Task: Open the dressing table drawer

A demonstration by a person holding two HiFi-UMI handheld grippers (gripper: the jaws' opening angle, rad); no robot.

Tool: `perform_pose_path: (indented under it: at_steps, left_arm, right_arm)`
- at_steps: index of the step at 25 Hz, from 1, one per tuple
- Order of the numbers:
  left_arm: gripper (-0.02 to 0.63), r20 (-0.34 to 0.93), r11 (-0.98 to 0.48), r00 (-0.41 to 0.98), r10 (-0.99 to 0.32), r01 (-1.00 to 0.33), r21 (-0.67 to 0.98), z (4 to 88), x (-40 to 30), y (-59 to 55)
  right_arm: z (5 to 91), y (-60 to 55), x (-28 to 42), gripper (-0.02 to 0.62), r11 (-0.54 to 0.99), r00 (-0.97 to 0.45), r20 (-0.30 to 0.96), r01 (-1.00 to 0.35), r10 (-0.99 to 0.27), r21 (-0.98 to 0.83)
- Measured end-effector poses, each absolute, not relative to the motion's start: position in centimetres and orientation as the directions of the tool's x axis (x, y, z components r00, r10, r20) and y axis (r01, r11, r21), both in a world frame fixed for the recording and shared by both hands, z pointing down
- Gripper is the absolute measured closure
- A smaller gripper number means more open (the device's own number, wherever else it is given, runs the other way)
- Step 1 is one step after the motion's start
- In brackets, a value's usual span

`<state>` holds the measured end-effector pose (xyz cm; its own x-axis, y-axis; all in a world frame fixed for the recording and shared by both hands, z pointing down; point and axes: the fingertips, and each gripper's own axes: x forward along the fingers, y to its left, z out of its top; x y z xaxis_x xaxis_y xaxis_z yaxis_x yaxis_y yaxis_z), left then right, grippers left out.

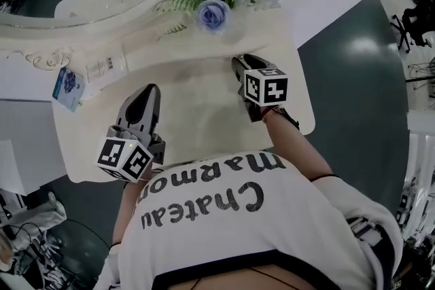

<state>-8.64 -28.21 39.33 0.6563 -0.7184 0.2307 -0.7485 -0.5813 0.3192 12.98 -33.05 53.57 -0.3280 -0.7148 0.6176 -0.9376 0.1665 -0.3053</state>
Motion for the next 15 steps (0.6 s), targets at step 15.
perform_pose_path:
  at_steps: [15]
  left_arm:
    - [0.582,0.237,-0.451,0.528,-0.816,-0.837,0.311,37.9,-9.5,-23.1]
  right_arm:
    - [54.5,-33.6,13.5,0.489,0.169,-0.363,0.622,-0.921,-0.694,-0.35]
